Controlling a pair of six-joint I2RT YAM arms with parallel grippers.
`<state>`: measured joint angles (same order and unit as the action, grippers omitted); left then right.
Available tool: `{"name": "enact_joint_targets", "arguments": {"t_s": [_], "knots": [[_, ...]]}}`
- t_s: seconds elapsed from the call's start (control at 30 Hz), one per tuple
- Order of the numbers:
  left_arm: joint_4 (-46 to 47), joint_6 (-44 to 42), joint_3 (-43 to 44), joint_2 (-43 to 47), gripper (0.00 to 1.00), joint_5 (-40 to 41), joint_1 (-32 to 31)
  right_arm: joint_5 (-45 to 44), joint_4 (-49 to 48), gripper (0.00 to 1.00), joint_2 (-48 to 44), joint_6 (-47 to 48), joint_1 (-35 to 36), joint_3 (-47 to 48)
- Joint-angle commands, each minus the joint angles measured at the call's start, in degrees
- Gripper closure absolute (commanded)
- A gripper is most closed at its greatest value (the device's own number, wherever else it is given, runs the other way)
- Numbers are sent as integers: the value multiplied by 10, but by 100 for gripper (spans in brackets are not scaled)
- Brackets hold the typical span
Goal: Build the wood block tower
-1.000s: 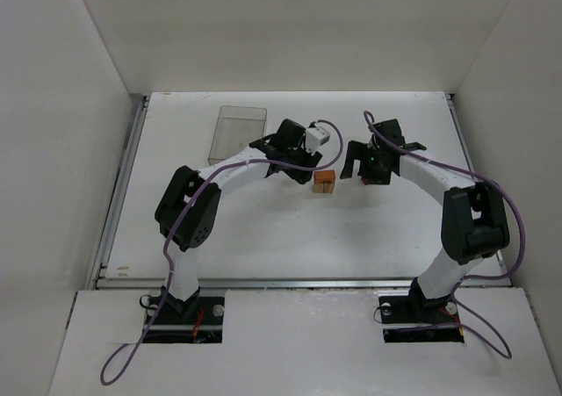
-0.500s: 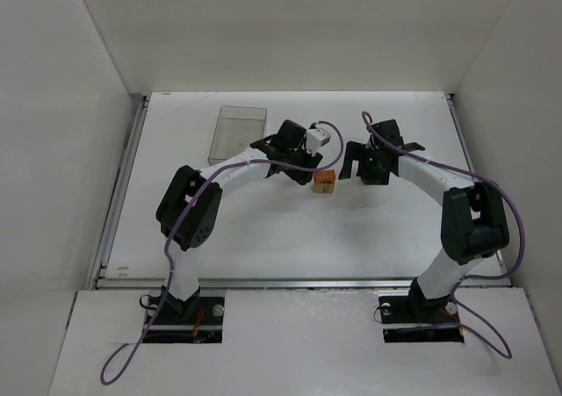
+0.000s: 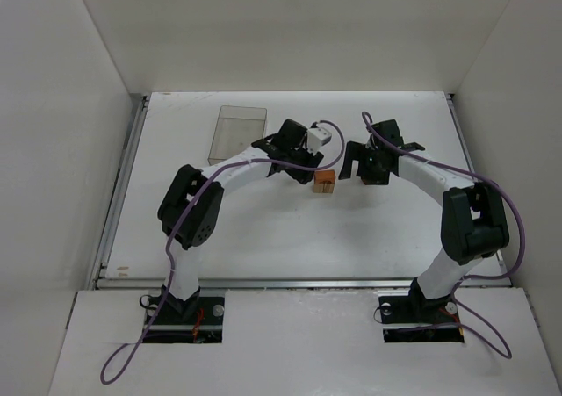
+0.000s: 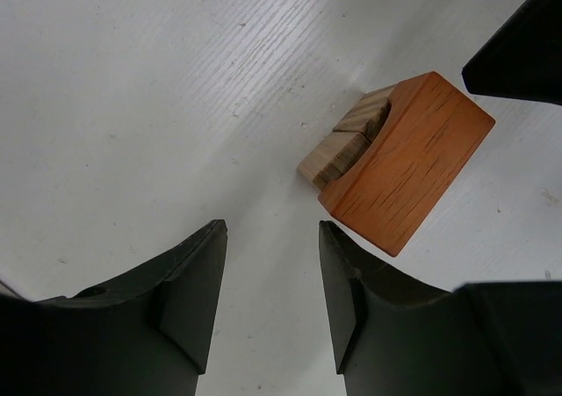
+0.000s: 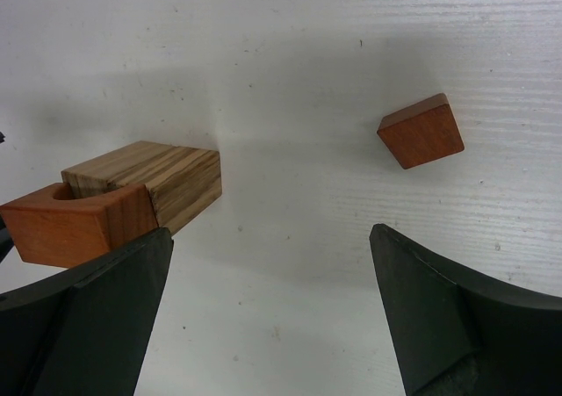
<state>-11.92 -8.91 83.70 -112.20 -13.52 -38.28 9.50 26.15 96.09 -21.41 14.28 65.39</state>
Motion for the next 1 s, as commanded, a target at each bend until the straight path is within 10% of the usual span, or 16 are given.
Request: {"name": "enact_joint_targets", "arguments": {"t_s": [0.0,0.97], "knots": [[1,-4,26,-1,57,-12,-4,0,-15,0,0,-5,4,-2],[-4,1,47,-12,57,-6,-4,17,-21,0,-11,-5,4,-7]]}}
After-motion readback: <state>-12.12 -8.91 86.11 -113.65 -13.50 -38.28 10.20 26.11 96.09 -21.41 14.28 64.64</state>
